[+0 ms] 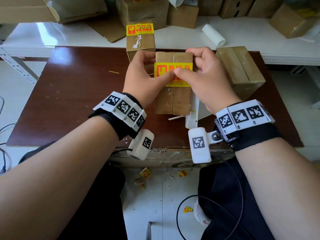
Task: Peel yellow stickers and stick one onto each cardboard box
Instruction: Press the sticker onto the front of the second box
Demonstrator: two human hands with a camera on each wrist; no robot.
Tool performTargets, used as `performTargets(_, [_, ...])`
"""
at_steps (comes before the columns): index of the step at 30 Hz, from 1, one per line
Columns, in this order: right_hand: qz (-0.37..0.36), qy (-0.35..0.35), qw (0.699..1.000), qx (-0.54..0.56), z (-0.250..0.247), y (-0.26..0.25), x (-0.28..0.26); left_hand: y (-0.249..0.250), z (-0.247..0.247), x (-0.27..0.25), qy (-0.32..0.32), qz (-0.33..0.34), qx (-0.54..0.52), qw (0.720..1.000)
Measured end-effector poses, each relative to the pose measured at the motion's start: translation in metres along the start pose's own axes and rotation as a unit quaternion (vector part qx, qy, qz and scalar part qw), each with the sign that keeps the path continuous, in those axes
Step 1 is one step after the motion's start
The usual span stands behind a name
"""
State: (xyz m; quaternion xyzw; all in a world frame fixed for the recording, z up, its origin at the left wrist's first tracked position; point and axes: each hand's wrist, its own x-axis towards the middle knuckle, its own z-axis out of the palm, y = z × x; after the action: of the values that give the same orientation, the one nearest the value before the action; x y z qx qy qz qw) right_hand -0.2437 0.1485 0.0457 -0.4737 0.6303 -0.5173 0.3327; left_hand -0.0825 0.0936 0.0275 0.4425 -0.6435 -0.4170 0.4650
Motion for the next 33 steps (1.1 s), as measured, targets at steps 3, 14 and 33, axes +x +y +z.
performTargets(3, [-0.005,0.002,1.000,-0.011,-0.001,0.002,0.002,-0.001,-0.001,0.003,-0.013,-0.001,0.006,1.000])
performTargets(14, [0.026,-0.037,0.999,-0.022,-0.012,0.005,0.005,-0.004,-0.017,0.013,-0.109,-0.044,-0.034,0.992])
performTargets(33, [-0.009,0.012,1.000,-0.003,-0.002,0.008,0.006,-0.007,-0.007,0.012,-0.076,-0.028,-0.020,0.997])
